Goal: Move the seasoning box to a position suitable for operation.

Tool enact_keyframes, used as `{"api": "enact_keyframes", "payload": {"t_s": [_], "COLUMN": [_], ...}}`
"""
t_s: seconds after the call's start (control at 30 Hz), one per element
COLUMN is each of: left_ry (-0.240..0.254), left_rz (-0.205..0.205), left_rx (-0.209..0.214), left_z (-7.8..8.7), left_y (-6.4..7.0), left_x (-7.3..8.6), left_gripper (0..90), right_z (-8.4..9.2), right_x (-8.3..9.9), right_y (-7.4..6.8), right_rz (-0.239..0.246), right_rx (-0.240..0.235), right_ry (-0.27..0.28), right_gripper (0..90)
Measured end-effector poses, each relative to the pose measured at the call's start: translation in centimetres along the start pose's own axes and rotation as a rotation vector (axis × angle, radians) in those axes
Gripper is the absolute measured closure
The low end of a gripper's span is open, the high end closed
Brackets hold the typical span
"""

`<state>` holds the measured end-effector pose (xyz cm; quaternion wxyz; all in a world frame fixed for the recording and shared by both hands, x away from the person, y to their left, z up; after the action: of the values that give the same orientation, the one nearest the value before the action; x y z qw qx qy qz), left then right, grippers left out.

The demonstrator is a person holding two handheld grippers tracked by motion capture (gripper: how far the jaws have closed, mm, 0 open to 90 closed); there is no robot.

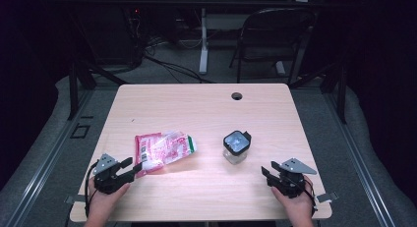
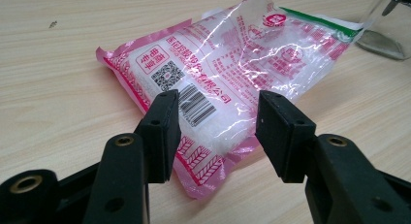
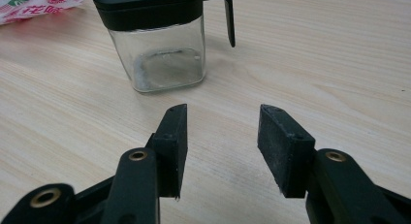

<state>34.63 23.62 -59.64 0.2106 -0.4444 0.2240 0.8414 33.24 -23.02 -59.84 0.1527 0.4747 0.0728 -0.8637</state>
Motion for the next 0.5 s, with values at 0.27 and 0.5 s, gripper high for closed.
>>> {"api": "enact_keyframes", "payload": {"t_s": [0.27, 0.5], "left_ry": [0.008, 0.015], "left_rz": [0.039, 0.045], "left_rx": [0.0, 0.022], "left_z": [0.2, 0.2], "left_y": [0.0, 0.2], "left_x": [-0.2, -0.2], "left_gripper": [51.2, 51.9], "right_z": [-0.1, -1.5], "right_x": [-0.9, -2.9], "right_y": [0.0, -0.1], "right_rz": [0.015, 0.026], "right_rx": [-0.014, -0.027], "right_ry": [-0.007, 0.014], "right_gripper": [54.7, 60.1]}}
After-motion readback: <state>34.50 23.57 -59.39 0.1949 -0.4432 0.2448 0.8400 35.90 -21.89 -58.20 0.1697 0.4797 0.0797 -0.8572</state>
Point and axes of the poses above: each handheld gripper's, and its own axes: z roughly backward along the jaws, x roughly out of its underside, y roughly to its right, the point moved 8 cm from there along -z, roughly forward along the jaws, and after that the axes turned 6 degrees about x, right-handed, at the moved point
